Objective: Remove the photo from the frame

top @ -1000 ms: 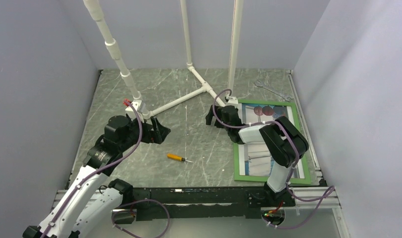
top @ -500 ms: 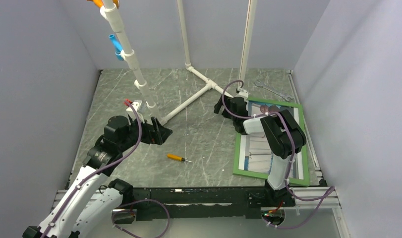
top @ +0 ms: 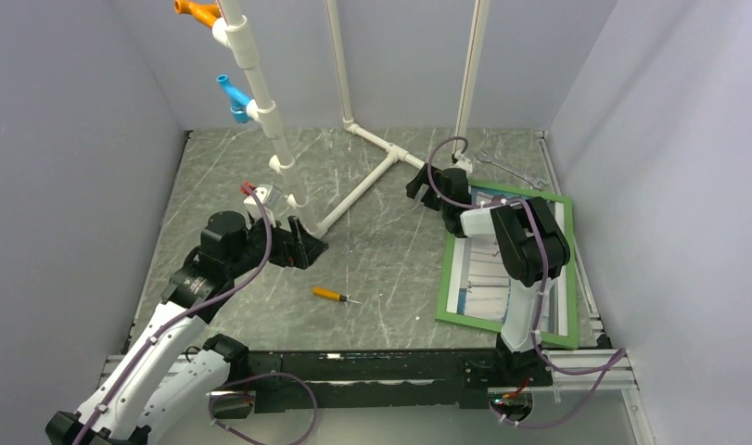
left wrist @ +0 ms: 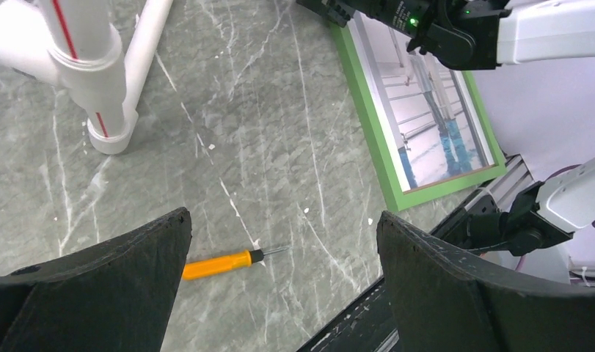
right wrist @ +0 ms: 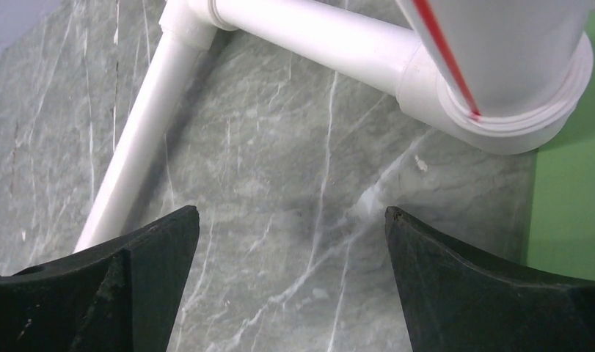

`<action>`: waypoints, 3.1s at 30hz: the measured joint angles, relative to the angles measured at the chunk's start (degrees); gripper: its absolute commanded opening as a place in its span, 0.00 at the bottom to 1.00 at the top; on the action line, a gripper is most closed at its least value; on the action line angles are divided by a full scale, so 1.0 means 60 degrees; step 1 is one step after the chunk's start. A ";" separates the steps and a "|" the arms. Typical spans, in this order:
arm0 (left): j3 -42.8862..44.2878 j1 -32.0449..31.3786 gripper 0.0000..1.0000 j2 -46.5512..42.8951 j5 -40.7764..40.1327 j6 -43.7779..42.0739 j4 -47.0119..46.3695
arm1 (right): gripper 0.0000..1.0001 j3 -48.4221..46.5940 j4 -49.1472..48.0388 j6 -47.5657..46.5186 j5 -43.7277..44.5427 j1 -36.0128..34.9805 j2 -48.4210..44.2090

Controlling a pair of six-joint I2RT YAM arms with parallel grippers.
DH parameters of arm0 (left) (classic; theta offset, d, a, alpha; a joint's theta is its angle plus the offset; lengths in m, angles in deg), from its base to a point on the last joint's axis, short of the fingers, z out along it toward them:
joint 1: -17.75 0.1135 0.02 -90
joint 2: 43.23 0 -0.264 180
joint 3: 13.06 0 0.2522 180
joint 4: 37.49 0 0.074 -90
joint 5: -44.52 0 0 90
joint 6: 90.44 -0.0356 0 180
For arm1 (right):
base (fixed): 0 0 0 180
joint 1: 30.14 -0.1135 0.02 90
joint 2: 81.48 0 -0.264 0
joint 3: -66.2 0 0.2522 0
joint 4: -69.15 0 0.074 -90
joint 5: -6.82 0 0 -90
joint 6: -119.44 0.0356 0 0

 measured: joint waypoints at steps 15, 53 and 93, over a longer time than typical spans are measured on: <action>-0.0011 -0.0058 0.99 0.0958 0.0597 0.0259 -0.0838 | 1.00 -0.0681 0.0470 0.0102 -0.0882 0.0379 0.0342; 0.0386 -0.0240 0.99 0.3996 -0.0455 -0.0066 -0.1978 | 1.00 0.0925 0.1453 -0.0382 -0.2175 0.0051 -0.1344; -0.1362 -0.1701 0.99 0.1818 0.1719 0.1020 -0.2328 | 0.55 0.1832 0.8575 0.0525 0.2834 -0.1603 -0.4725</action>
